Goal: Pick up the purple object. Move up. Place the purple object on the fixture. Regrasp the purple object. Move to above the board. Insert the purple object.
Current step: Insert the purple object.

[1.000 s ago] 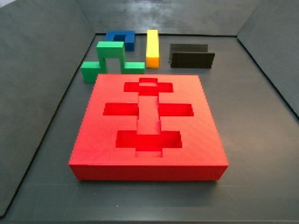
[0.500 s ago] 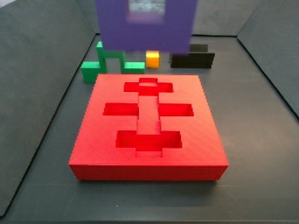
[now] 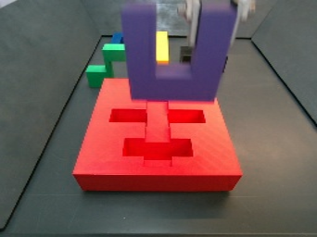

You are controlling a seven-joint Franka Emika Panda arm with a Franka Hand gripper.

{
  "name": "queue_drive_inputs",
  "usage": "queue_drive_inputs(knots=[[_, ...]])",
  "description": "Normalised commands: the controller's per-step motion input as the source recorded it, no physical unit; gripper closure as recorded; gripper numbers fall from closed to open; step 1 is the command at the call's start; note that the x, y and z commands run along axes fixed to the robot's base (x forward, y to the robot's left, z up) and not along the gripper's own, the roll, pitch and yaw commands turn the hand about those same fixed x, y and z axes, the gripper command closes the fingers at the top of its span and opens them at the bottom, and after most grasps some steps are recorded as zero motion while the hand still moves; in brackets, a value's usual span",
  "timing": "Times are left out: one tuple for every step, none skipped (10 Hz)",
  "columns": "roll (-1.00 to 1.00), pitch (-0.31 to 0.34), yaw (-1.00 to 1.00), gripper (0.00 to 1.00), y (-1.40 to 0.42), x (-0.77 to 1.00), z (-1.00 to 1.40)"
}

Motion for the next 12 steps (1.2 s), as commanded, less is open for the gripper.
queue_drive_inputs(knots=[[0.19, 0.067, 0.36, 1.00, -0.09, 0.17, -0.53], [0.12, 0.000, 0.35, 1.00, -0.15, -0.10, -0.49], [0.04, 0.000, 0.30, 1.00, -0.09, -0.35, -0.43], [-0.02, -0.019, 0.24, 1.00, -0.07, -0.30, -0.40], [-0.02, -0.036, 0.04, 1.00, -0.01, 0.00, -0.36], [0.00, -0.047, 0.00, 1.00, -0.03, 0.00, -0.39], [0.00, -0.059, -0.17, 1.00, -0.18, 0.21, -0.30], [0.00, -0.059, -0.30, 1.00, -0.28, 0.15, -0.21], [-0.04, -0.074, -0.09, 1.00, -0.18, -0.01, -0.23], [-0.05, -0.053, 0.00, 1.00, -0.06, -0.12, -0.15], [-0.06, -0.027, 0.00, 1.00, 0.04, -0.21, -0.08], [-0.05, -0.024, 0.00, 1.00, 0.17, -0.23, -0.04]])
